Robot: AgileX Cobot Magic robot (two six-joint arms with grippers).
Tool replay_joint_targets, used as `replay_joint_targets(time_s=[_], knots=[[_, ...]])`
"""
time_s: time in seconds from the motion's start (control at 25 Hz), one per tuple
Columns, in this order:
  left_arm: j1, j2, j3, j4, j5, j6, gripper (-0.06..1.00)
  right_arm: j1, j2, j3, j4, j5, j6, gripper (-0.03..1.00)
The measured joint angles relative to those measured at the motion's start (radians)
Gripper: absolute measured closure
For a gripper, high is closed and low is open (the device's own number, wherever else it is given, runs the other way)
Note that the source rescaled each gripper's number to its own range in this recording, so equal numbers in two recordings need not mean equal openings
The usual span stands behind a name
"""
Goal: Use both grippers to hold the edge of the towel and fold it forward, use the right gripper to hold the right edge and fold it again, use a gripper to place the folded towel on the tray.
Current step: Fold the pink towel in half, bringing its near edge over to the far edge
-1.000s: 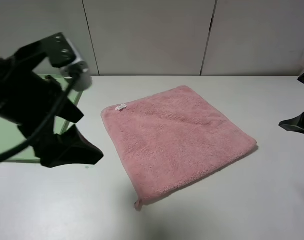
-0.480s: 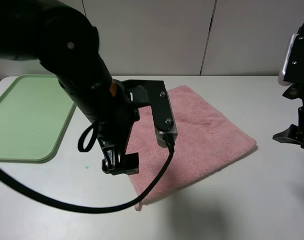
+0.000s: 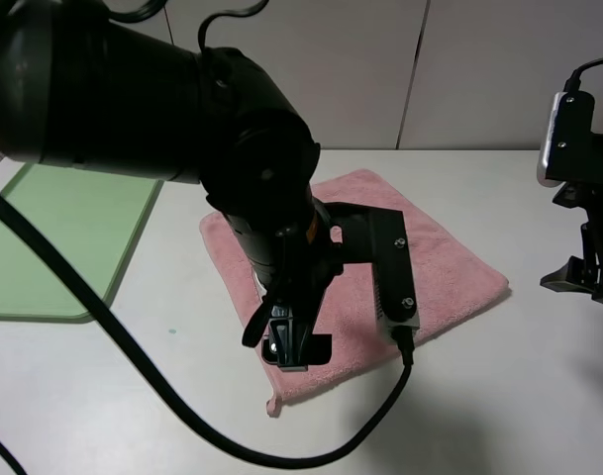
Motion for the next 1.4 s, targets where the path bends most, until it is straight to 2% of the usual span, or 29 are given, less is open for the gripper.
replay_joint_targets(time_s=[0.24,0.4,0.72,1.0,1.4], knots=[[-0.010,0.026,-0.005,-0.002,0.030,-0.113,-0.04,0.000,0.001,-0.001,-0.001,-0.043,-0.013,-0.03],[-0.016,0.069,-0.005,-0.005,0.043,-0.128,-0.04,0.000,0.006,-0.001,-0.004,-0.050,-0.064,-0.03],[-0.018,0.111,-0.005,-0.071,0.021,-0.132,-0.04,0.000,0.114,-0.002,-0.004,-0.069,-0.113,-0.03],[-0.046,0.136,-0.005,-0.079,0.011,-0.137,-0.04,0.000,0.219,-0.002,-0.011,-0.130,-0.168,-0.03],[-0.049,0.184,-0.005,-0.082,-0.004,-0.214,-0.04,0.000,0.278,-0.002,-0.011,-0.178,-0.187,-0.03]])
